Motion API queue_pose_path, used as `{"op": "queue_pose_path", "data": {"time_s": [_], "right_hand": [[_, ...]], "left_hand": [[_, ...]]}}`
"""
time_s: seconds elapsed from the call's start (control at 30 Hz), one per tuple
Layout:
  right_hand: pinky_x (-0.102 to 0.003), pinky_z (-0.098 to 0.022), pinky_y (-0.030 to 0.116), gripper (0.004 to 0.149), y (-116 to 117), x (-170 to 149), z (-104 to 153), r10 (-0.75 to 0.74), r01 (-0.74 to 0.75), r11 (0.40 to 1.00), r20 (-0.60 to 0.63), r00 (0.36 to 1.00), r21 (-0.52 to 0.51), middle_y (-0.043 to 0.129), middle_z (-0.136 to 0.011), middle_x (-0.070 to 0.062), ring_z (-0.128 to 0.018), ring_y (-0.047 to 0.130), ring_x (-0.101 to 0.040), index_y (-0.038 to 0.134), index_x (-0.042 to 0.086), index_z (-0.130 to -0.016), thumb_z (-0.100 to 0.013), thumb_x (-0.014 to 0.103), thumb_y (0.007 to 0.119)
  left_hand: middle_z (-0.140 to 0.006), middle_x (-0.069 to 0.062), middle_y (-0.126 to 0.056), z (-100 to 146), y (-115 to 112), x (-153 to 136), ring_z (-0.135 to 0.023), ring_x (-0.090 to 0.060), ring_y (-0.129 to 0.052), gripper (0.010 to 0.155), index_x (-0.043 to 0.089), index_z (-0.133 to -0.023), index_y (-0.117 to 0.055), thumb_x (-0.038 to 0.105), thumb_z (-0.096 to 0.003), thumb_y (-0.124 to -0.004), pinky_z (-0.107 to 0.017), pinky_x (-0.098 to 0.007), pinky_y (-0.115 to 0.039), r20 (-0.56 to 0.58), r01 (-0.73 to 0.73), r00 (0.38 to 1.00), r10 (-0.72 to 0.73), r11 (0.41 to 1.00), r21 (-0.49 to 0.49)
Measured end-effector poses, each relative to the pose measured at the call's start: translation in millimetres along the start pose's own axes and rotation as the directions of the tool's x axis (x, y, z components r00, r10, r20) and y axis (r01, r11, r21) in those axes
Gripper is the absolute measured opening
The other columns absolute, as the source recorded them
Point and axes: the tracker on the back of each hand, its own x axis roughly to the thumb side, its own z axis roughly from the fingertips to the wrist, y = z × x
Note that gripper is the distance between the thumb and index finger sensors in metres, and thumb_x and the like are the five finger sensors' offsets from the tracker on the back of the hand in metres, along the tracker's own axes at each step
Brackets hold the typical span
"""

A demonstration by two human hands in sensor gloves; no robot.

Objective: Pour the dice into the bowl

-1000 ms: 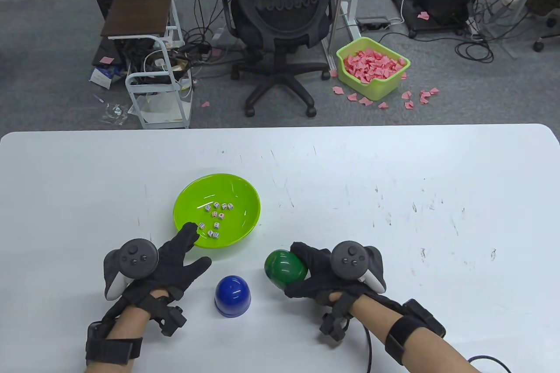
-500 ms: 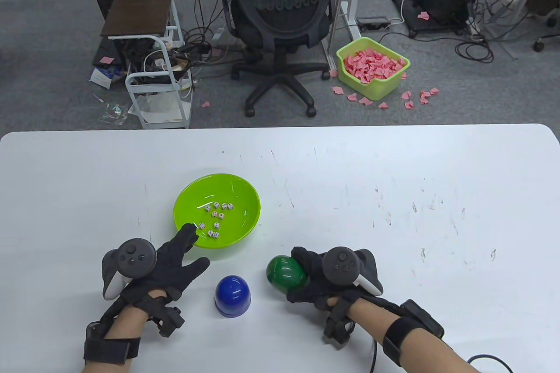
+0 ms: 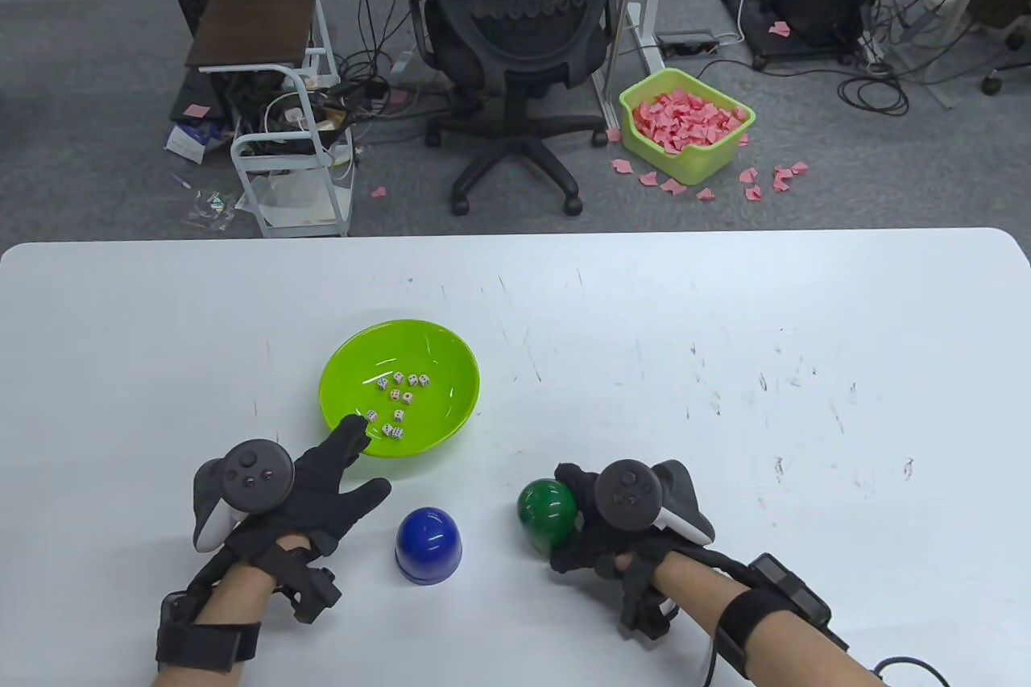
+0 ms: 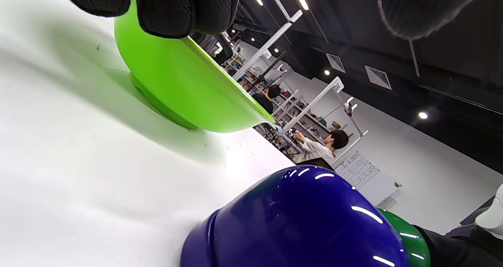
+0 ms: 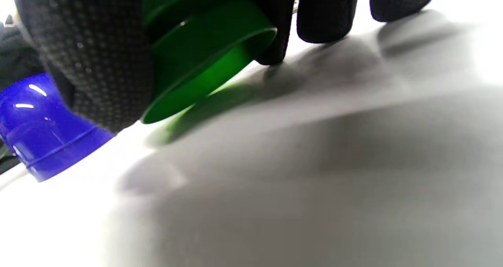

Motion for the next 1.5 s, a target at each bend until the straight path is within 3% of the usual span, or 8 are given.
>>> {"op": "queue_pose_path", "data": {"time_s": [0.27, 0.47, 0.7, 0.97, 1.07, 1.2, 1.5], "right_hand": [[-0.082, -0.064, 0.046, 0.102, -1, 2, -3, 0.034, -0.034, 0.999, 0.003, 0.999, 0.016, 0.068, -0.108, -0.027, -0.092, 0.054, -0.060, 0.050, 0.001, -0.109, -0.035, 0.048, 0.102], [-0.084, -0.063, 0.041, 0.101, 1, -1, -2, 0.072, -0.071, 0.997, -0.018, 0.997, 0.037, 0.049, -0.115, -0.036, -0.096, 0.038, -0.068, 0.051, 0.003, -0.109, -0.034, 0.049, 0.102], [-0.084, -0.063, 0.038, 0.101, 2, -4, -1, 0.090, -0.087, 0.994, -0.047, 0.995, 0.067, 0.044, -0.117, -0.035, -0.096, 0.034, -0.069, 0.049, 0.003, -0.109, -0.036, 0.048, 0.100], [-0.086, -0.062, 0.034, 0.107, -11, -12, 3, -0.009, 0.018, 0.992, -0.070, 0.998, 0.127, 0.040, -0.118, -0.038, -0.097, 0.030, -0.070, 0.040, -0.002, -0.112, -0.038, 0.048, 0.099], [-0.086, -0.062, 0.032, 0.109, -28, -16, 5, -0.121, 0.125, 0.989, -0.052, 0.991, 0.079, 0.036, -0.118, -0.039, -0.097, 0.027, -0.070, 0.035, -0.003, -0.114, -0.039, 0.047, 0.099], [-0.087, -0.062, 0.031, 0.109, -55, -14, 6, -0.237, 0.238, 0.969, 0.017, 0.971, -0.062, 0.036, -0.119, -0.038, -0.098, 0.027, -0.070, 0.034, -0.002, -0.114, -0.040, 0.047, 0.098], [-0.087, -0.063, 0.030, 0.108, -74, 4, 7, -0.205, 0.220, 0.950, 0.091, 0.975, -0.220, 0.036, -0.120, -0.037, -0.100, 0.028, -0.070, 0.034, 0.001, -0.115, -0.042, 0.050, 0.096]], "left_hand": [[-0.114, -0.017, -0.055, 0, -2, -1, -0.102, -0.044, -0.063, 0.095, 0.020, -0.112, -0.032, 0.070, -0.0431, -0.073, -0.074, -0.065, -0.057, -0.012, 0.005, 1.000, -0.005, 1.000, -0.019], [-0.114, -0.017, -0.055, 0, -1, -1, -0.102, -0.044, -0.062, 0.095, 0.020, -0.112, -0.032, 0.070, -0.0432, -0.073, -0.074, -0.065, -0.056, -0.015, 0.004, 1.000, -0.005, 1.000, -0.018], [-0.115, -0.017, -0.054, 0, -2, 0, -0.102, -0.045, -0.061, 0.095, 0.020, -0.112, -0.031, 0.070, -0.0432, -0.073, -0.074, -0.066, -0.055, -0.017, 0.008, 1.000, -0.009, 1.000, -0.025], [-0.115, -0.018, -0.053, 0, 0, 1, -0.102, -0.045, -0.060, 0.095, 0.020, -0.112, -0.032, 0.070, -0.0433, -0.073, -0.074, -0.066, -0.055, -0.007, 0.010, 1.000, -0.010, 1.000, -0.016], [-0.115, -0.017, -0.053, 1, 2, 1, -0.102, -0.045, -0.061, 0.094, 0.021, -0.112, -0.032, 0.070, -0.0432, -0.073, -0.074, -0.066, -0.055, 0.001, 0.019, 1.000, -0.019, 1.000, -0.006], [-0.115, -0.017, -0.053, 2, 3, 4, -0.103, -0.044, -0.060, 0.094, 0.022, -0.113, -0.033, 0.070, -0.0434, -0.073, -0.074, -0.065, -0.056, 0.019, 0.046, 0.999, -0.047, 0.999, 0.014], [-0.115, -0.016, -0.053, 4, 0, 10, -0.103, -0.044, -0.060, 0.093, 0.022, -0.113, -0.032, 0.070, -0.0435, -0.073, -0.075, -0.066, -0.055, 0.053, 0.093, 0.994, -0.094, 0.995, 0.023]]}}
